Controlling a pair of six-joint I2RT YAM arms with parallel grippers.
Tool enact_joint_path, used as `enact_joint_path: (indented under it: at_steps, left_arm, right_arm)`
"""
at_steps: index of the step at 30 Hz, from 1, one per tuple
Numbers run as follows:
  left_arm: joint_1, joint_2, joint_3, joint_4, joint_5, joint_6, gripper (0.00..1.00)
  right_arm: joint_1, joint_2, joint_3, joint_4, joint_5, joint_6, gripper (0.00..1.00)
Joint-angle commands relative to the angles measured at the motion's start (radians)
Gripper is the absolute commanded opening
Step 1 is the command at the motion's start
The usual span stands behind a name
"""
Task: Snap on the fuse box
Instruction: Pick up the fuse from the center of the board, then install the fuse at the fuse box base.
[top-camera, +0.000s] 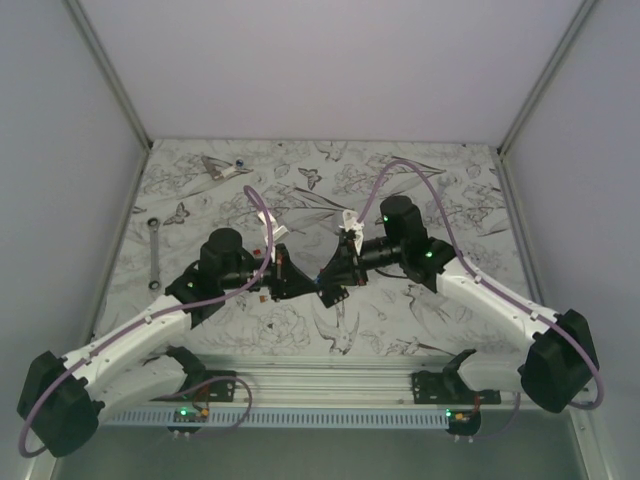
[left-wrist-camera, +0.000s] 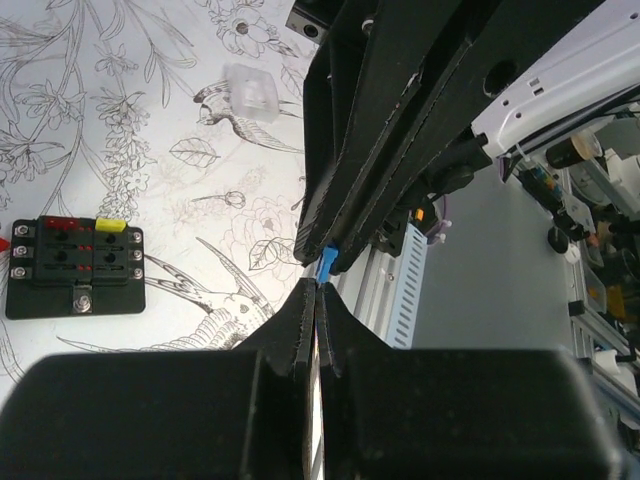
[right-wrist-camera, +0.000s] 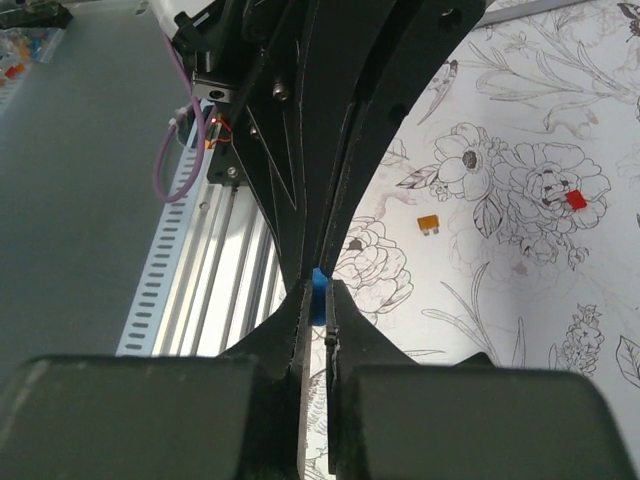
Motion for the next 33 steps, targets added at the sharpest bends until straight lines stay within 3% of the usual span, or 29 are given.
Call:
enact_joint_path:
  at_steps: [1, 2, 9, 15, 22, 27, 33]
  left_arm:
    - [-0.003, -0.005, 0.018, 0.017, 0.005, 0.030, 0.00]
    - [-0.003, -0.005, 0.015, 0.016, -0.006, 0.031, 0.00]
    - [-0.001, -0.004, -0.019, -0.045, -0.162, 0.033, 0.34]
    - [0.047, 0.046, -0.043, -0.148, -0.331, -0.057, 0.40]
    - [0.099, 0.096, -0.059, -0.230, -0.450, -0.146, 0.54]
    - [0.127, 0.109, -0.041, -0.309, -0.508, -0.157, 0.71]
    - [0.176, 0.122, 0.002, -0.419, -0.558, -0.133, 0.84]
  right_arm:
    - [-0.007, 0.012, 0.047, -0.048, -0.025, -0.022, 0.03]
    - [-0.006, 0.015, 0.052, -0.059, -0.007, -0.019, 0.02]
    - [0.004, 0.006, 0.043, -0.091, 0.313, 0.106, 0.00]
    - [0.045, 0.025, 0.042, -0.167, 0.690, 0.234, 0.00]
    - [0.106, 0.123, 0.103, -0.274, 0.946, 0.341, 0.00]
    - [0.145, 0.240, 0.164, -0.322, 1.011, 0.382, 0.00]
    - [0.167, 0.365, 0.235, -0.364, 1.038, 0.404, 0.00]
